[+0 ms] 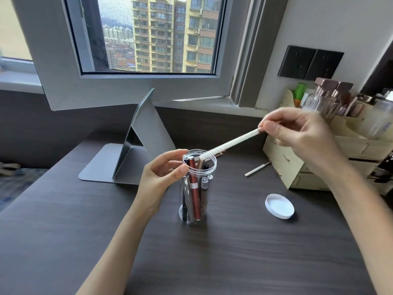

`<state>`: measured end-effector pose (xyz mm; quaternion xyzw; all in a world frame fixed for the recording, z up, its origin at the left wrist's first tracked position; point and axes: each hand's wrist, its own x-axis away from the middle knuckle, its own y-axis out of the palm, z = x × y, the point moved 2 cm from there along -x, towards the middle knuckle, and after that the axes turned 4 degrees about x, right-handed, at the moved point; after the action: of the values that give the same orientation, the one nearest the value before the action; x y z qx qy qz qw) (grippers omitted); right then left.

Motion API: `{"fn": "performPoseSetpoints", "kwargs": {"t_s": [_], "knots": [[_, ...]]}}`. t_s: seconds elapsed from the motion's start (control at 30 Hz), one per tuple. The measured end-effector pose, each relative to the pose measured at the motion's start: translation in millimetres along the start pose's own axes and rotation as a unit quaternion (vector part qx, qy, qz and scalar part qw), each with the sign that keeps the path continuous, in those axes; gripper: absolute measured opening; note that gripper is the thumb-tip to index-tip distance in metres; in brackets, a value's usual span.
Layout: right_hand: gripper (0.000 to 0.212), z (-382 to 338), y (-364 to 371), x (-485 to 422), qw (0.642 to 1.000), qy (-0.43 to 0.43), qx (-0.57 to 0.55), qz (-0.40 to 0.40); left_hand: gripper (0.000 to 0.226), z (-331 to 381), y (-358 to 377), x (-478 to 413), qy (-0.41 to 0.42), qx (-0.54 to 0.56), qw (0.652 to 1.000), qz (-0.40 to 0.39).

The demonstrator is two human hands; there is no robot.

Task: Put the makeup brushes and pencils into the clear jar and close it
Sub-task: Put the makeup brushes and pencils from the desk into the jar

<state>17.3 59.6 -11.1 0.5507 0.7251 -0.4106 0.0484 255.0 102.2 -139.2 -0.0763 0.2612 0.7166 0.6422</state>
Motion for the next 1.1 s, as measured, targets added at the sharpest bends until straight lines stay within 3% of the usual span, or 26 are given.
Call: {"fn": "performPoseSetpoints", "kwargs": {"t_s": [0.1,0.2,0.33,0.37,0.43,0.5,0.53,0.6,0.73,0.8,0.9,1.0,1.1], "knots": [[0.008,-28.2,16.5,-8.8,0.985,-0.082,0.14,-0.058,0.033,-0.1,0.2,-0.5,0.0,-0.002,1.0,0.001],[0.013,-34.0,51.6,-16.4,0.944,-0.13,0.259,-0.159,0.031,-0.6,0.7,-0.2,-0.002,-0.003,1.0,0.004],[0.024,-26.9,86.6,-20.4,0.892,-0.129,0.315,-0.298,0.032,-0.4,0.1,-0.9,0.004,0.001,1.0,-0.001],[0.025,-26.7,85.7,-21.0,0.893,-0.111,0.291,-0.324,0.033,-0.5,0.3,-0.8,0.005,0.002,1.0,-0.003],[0.026,-24.2,69.9,-27.3,0.938,-0.048,0.166,-0.301,0.033,-1.0,-0.2,-0.5,0.006,0.006,1.0,-0.001],[0.025,-1.1,48.1,-41.8,0.981,0.002,0.088,-0.171,0.034,-1.7,-1.1,-0.6,0.007,0.002,1.0,0.005],[0.024,22.8,40.1,-49.0,0.986,0.025,0.121,-0.109,0.033,-1.9,-1.0,-0.7,0.007,0.0,1.0,0.004],[0.023,81.4,36.2,-55.8,0.951,0.088,0.287,-0.071,0.034,-1.5,-0.6,-0.9,0.005,0.003,1.0,0.002],[0.02,177.0,53.2,-31.0,0.787,0.213,0.532,-0.229,0.032,-2.5,-1.2,-1.7,0.008,0.005,1.0,0.002],[0.019,195.6,59.9,-19.6,0.733,0.188,0.593,-0.274,0.03,-3.4,-1.7,-1.6,0.008,0.009,1.0,0.006],[0.026,203.1,65.7,-18.8,0.684,0.101,0.662,-0.288,0.029,-3.2,-1.8,-1.6,0.007,0.012,1.0,0.004],[0.007,189.2,72.7,-20.7,0.672,-0.037,0.693,-0.259,0.031,-0.8,-0.9,-1.3,0.006,0.007,1.0,0.001],[0.015,183.5,75.0,-19.9,0.744,-0.054,0.639,-0.188,0.029,0.0,-0.8,-0.4,-0.001,0.011,1.0,0.006]]}}
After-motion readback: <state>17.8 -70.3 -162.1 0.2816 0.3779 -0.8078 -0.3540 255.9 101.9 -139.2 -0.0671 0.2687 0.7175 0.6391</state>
